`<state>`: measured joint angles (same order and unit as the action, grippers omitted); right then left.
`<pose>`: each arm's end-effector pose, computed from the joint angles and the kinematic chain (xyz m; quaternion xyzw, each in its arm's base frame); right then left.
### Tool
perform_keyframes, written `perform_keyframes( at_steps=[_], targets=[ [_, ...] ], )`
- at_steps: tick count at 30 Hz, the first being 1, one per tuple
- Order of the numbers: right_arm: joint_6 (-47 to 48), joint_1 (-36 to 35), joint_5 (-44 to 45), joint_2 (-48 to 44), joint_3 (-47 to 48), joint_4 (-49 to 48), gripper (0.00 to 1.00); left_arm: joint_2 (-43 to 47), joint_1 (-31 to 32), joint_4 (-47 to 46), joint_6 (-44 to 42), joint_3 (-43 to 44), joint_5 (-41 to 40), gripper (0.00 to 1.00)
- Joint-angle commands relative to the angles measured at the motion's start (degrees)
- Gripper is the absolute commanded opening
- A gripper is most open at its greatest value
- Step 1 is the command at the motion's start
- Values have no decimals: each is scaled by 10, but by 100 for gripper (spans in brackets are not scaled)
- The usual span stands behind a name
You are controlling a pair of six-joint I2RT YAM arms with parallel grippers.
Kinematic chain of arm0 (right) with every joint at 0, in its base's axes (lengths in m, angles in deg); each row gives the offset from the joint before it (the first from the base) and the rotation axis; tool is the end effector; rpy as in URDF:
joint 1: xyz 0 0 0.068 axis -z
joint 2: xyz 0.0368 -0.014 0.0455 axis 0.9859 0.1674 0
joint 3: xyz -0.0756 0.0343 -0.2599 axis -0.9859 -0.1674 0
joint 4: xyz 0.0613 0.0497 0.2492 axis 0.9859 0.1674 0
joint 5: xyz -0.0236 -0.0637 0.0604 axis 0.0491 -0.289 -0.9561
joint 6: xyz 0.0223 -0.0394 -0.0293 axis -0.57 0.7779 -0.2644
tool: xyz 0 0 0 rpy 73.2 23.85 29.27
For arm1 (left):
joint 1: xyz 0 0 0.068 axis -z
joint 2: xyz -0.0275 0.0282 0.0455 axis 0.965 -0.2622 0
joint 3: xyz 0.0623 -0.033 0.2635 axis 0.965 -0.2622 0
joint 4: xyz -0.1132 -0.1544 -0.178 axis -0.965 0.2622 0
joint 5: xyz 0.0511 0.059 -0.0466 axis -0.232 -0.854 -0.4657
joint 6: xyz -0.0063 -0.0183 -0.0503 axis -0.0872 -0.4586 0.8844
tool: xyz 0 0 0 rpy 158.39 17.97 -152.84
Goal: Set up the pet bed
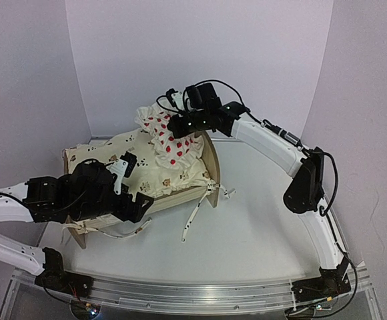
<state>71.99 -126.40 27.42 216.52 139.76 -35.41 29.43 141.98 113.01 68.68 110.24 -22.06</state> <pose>0.3795 0.3919 0.3444 -0.3153 0.7787 0.2030 0.5031 0.0968 -0.1925 0.2935 0.2313 0.8439 -0.1892 0.4457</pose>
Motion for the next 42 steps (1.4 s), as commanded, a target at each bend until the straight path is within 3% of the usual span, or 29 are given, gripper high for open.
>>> perform_keyframes(
  at_steps=[1, 8, 9, 12, 14, 23, 30, 34, 42],
  targets=[
    [24, 0, 55, 16, -12, -87, 0, -12, 0, 8, 21, 32, -12, 90],
    [21, 0, 140, 16, -56, -150, 0, -24, 0, 10, 30, 36, -2, 89],
    [17, 0, 147, 15, -61, -163, 10, -24, 1, 10, 31, 35, -2, 89],
    [-12, 0, 146, 15, -68, -177, 60, -22, 1, 10, 33, 33, -2, 89],
    [-25, -2, 144, 10, -68, -180, 75, -21, 0, 10, 33, 32, -2, 89],
    [-74, -8, 75, -72, -97, -230, 85, -20, 0, 17, 28, 41, -11, 89],
    [-107, -8, 21, -181, -214, -262, 93, -22, 0, 23, 12, 59, -29, 90],
    [-124, -9, -2, -258, -327, -276, 98, -22, 0, 26, -3, 71, -39, 90],
    [-145, -8, 28, -470, -694, -381, 98, -50, -3, -35, -75, 100, -94, 97]
  ],
)
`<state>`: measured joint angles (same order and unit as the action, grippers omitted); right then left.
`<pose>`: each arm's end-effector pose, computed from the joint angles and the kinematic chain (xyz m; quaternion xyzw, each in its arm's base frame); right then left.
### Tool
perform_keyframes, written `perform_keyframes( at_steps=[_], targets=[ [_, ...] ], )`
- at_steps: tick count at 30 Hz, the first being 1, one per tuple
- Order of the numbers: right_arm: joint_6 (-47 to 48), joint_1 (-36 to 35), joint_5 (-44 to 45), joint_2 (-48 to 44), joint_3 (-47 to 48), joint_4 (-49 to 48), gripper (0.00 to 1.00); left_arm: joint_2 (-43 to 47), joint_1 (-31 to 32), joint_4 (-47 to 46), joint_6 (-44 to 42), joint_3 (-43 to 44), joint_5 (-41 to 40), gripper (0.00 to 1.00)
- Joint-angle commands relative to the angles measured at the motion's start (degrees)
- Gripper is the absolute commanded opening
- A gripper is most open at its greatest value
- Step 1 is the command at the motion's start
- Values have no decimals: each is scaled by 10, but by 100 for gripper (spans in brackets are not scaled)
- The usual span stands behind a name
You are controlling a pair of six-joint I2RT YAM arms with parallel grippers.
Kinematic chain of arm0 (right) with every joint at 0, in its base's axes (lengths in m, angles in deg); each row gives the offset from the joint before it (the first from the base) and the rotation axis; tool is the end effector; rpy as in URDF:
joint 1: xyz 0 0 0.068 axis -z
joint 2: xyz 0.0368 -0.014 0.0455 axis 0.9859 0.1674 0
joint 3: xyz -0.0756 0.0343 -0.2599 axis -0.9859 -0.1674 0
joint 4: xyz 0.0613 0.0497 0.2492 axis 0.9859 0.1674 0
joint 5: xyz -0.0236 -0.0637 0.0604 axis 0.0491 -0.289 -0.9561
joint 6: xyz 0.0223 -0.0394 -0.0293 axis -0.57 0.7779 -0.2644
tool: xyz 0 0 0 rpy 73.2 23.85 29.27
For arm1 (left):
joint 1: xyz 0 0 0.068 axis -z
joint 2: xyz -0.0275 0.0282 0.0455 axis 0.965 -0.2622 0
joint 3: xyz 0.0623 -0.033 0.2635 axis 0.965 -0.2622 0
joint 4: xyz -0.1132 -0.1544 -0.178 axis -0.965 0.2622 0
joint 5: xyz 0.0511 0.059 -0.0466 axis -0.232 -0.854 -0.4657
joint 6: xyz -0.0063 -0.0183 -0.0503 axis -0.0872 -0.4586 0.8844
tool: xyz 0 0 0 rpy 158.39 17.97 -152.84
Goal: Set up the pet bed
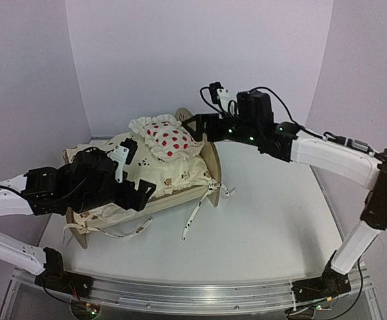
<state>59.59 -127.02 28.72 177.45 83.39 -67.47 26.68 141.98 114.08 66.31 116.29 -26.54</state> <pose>0.2857 0.2998 0.3780 -0.2029 0.7359 0.3037 0.5700 0.1032 -0.2013 0.3187 0.2222 0.8319 -0.1662 0.4806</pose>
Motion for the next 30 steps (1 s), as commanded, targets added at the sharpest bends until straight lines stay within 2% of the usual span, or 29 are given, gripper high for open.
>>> perform_keyframes(
  at_steps=[1, 5, 8, 11, 14, 20, 23, 30],
  targets=[
    [-27, -2, 26, -101, -171, -63, 98, -34, -5, -52, -62, 44, -58, 98],
    [-36, -2, 73, -187, -309, -73, 98, -72, -25, -79, -97, 63, -82, 100],
    [-48, -2, 137, -255, -403, -75, 98, -91, -61, -103, -116, 69, -65, 100],
    [-43, -3, 157, -322, -477, -75, 98, -100, -110, -98, -113, 88, -56, 100],
    [-38, -3, 189, -392, -535, -67, 98, -90, -145, -70, -81, 98, -89, 100],
    [-52, -2, 314, -501, -605, -18, 98, 6, -206, -62, -10, 52, -142, 99],
    [-46, -2, 323, -529, -611, -9, 98, 43, -209, -68, -8, 37, -152, 100],
    [-39, -2, 321, -531, -604, -6, 98, 46, -209, -54, -4, 31, -150, 100]
  ],
)
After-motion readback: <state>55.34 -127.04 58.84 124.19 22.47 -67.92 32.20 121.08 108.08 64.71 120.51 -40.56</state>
